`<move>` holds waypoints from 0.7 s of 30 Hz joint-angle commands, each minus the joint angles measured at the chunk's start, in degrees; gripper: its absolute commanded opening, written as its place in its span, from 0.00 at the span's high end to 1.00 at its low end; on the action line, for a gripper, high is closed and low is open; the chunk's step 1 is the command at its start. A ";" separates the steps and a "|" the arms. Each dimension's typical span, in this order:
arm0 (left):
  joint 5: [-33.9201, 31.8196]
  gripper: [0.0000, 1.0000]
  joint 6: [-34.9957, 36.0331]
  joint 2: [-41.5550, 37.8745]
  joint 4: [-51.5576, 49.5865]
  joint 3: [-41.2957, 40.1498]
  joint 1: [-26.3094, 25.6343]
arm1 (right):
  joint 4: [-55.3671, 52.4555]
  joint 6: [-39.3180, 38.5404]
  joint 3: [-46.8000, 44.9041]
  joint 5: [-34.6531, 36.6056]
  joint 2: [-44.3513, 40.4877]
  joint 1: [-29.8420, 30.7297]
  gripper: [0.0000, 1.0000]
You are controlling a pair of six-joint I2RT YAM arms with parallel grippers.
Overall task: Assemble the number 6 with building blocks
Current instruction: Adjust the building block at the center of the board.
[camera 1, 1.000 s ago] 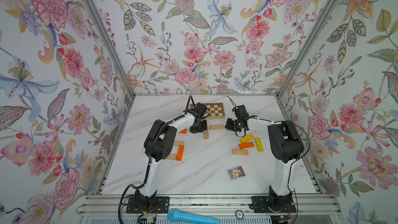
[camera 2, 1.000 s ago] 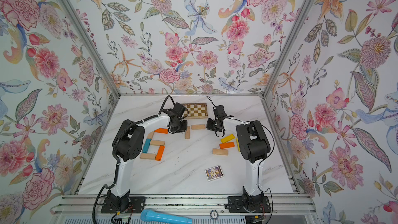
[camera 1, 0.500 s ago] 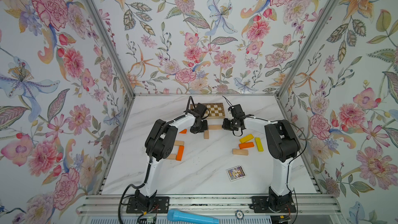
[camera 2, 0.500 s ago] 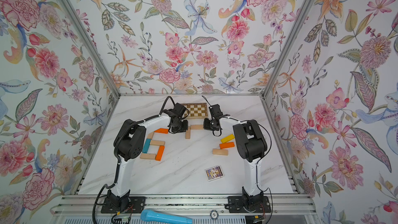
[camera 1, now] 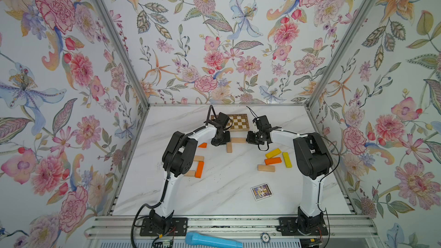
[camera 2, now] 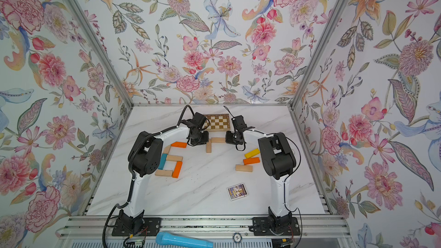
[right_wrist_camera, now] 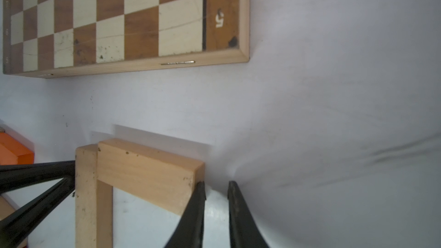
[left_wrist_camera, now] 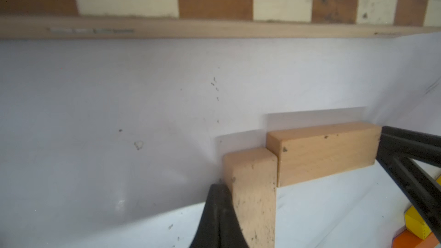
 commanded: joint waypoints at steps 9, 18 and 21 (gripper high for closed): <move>0.61 0.96 0.90 0.23 -1.21 1.99 1.25 | -2.82 -1.14 -3.20 1.91 -4.83 -0.46 0.77; 2.32 0.95 1.44 1.41 -1.13 3.08 1.34 | -2.03 -1.32 -7.63 1.38 -10.01 -0.56 0.76; 2.28 0.95 1.36 1.24 -0.97 3.05 1.42 | -1.76 -1.15 -8.53 1.06 -11.10 0.05 0.75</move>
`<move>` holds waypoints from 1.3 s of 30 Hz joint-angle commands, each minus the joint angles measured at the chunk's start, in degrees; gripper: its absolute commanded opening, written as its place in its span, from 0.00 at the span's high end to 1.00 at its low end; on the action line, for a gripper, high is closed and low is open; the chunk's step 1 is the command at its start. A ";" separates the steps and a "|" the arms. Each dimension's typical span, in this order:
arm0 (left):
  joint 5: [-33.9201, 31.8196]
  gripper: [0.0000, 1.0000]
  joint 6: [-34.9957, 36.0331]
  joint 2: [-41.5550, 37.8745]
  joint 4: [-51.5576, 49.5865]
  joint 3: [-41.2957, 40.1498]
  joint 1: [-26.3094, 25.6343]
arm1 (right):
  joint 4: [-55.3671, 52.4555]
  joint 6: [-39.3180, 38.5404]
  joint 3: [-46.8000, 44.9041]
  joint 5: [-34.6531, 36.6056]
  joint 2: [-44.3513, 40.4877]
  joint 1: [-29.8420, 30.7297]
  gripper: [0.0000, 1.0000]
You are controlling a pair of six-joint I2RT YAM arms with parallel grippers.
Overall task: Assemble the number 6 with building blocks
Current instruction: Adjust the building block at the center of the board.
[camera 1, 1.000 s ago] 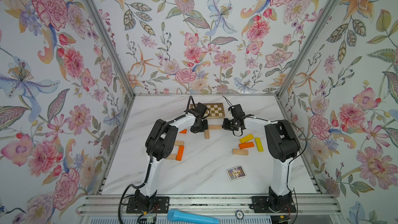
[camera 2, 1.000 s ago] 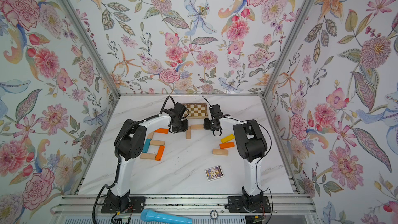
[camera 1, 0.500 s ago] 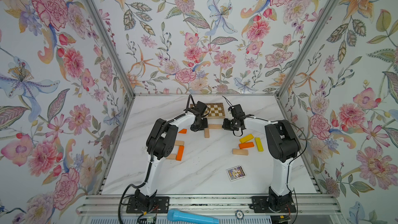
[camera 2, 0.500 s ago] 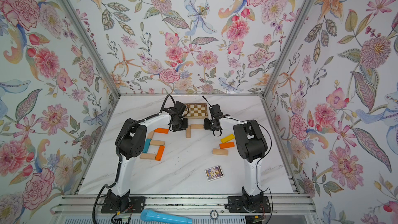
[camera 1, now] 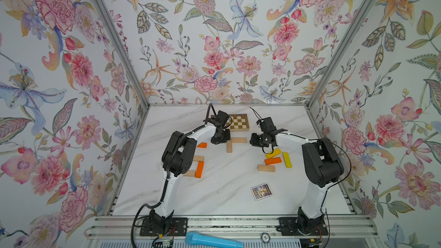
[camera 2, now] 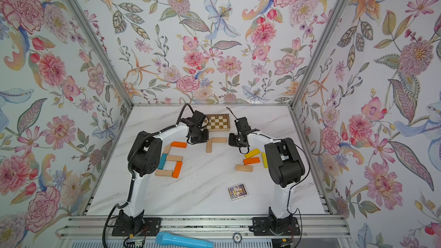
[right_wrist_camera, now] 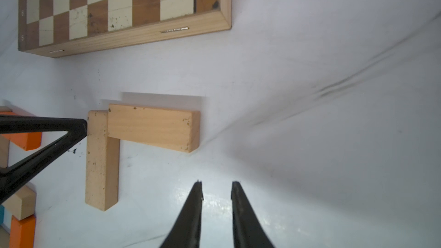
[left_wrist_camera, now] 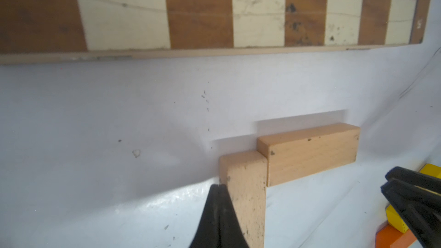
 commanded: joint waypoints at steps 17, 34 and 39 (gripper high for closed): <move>0.68 0.84 -0.10 -3.63 1.49 -2.71 1.28 | -1.02 -0.20 3.51 2.85 0.06 2.52 0.48; -2.30 0.44 2.81 -15.29 0.61 -6.51 2.24 | -5.55 6.61 14.66 12.85 8.53 6.23 0.41; -3.47 0.28 5.16 -20.95 -2.28 -7.59 5.21 | -7.74 6.89 17.56 15.26 10.76 7.49 0.38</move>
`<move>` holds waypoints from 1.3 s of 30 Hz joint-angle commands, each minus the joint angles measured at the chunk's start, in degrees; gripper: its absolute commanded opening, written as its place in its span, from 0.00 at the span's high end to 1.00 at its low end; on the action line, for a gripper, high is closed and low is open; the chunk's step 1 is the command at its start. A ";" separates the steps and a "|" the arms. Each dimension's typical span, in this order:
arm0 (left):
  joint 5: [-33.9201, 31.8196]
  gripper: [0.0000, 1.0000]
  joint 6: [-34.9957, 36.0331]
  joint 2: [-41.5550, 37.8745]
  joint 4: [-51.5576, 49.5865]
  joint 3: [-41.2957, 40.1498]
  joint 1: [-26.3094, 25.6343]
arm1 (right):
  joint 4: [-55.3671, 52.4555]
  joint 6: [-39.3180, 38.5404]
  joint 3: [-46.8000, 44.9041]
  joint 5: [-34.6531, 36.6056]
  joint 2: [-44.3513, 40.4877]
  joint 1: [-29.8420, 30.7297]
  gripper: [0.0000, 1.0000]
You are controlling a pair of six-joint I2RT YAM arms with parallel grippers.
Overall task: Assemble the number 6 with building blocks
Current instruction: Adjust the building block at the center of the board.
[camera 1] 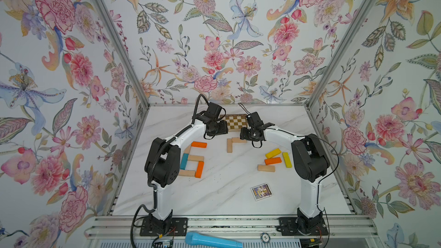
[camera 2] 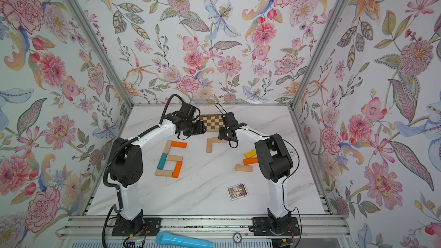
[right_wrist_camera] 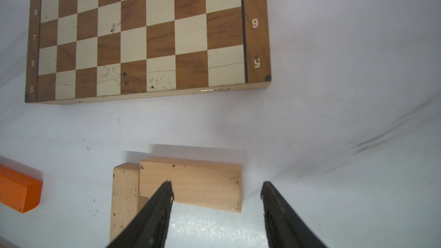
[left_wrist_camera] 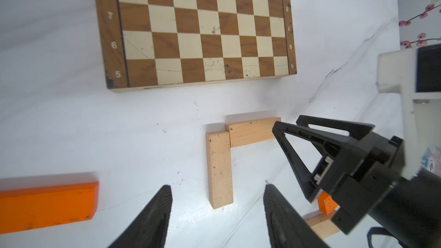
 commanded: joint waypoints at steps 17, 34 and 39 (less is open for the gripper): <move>-1.71 0.07 12.23 -16.09 -11.10 -2.92 7.81 | -9.45 0.00 11.53 7.33 8.35 2.53 0.34; -5.54 0.07 16.56 -18.44 -5.14 -10.73 8.30 | -12.40 -0.34 15.61 6.41 12.04 4.38 0.34; -5.02 0.07 16.47 -17.47 -4.63 -11.08 8.31 | -12.74 -0.52 15.28 6.62 12.31 4.67 0.34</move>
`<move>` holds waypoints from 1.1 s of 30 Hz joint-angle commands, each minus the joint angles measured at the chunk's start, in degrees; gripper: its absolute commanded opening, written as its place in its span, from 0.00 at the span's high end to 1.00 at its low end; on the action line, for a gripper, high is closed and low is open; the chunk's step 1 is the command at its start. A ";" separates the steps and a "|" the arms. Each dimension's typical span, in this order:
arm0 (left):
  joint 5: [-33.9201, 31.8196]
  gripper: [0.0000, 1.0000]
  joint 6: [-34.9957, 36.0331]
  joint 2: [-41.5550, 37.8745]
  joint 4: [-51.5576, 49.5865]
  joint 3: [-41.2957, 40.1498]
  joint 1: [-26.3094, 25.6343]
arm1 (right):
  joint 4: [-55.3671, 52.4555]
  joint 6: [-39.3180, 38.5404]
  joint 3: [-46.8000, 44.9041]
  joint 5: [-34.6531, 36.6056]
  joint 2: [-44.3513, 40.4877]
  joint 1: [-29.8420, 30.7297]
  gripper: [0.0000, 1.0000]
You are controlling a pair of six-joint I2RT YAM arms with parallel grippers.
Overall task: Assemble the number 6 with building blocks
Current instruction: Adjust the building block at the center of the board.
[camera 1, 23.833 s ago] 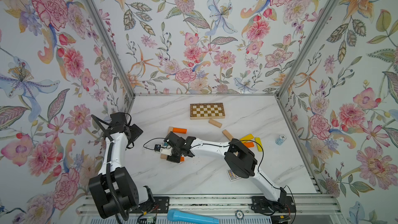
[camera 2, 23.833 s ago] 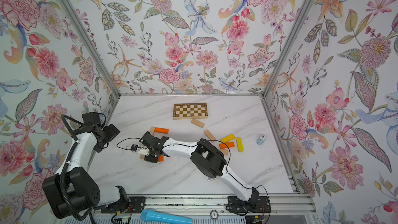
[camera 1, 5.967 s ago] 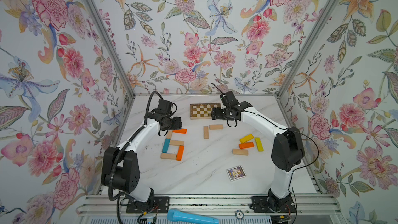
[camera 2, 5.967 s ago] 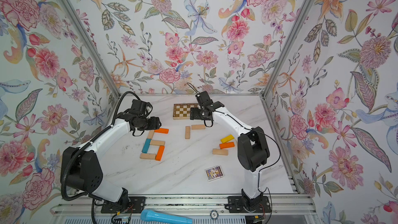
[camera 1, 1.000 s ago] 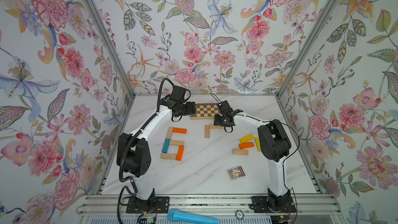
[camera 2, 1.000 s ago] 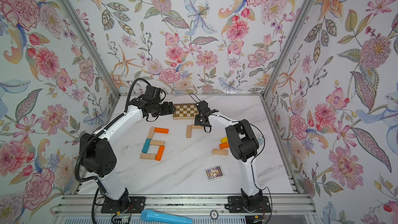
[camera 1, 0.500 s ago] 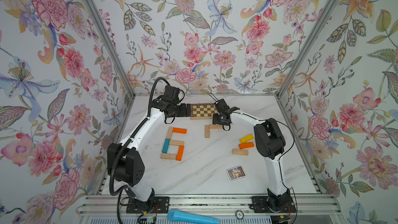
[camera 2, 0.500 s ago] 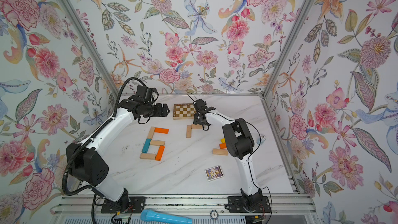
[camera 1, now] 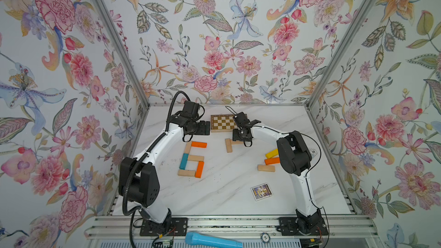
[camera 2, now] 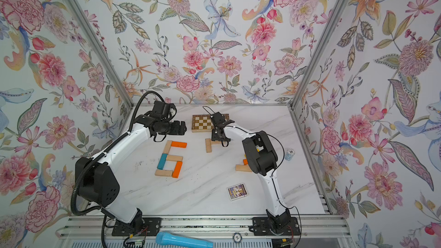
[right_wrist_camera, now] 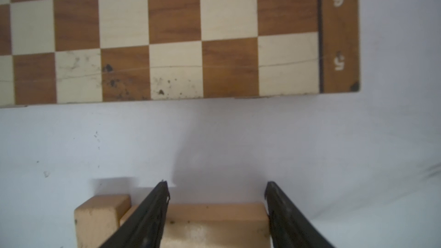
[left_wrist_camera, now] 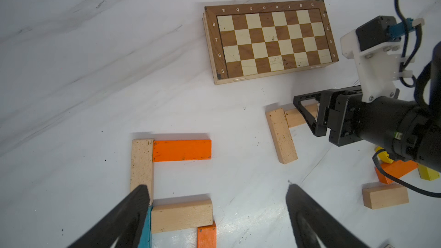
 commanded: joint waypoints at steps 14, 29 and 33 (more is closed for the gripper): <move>3.72 0.15 -2.12 2.92 1.26 -2.36 -1.04 | 0.48 -0.25 0.91 -2.60 -2.18 -1.35 0.33; 5.46 0.75 -11.51 18.88 4.51 3.51 -9.65 | 20.83 6.54 -23.75 -18.88 -18.36 -10.51 0.38; 5.61 0.81 -13.28 22.72 5.80 5.02 -9.99 | 22.54 6.79 -26.63 -21.07 -18.67 -11.72 0.41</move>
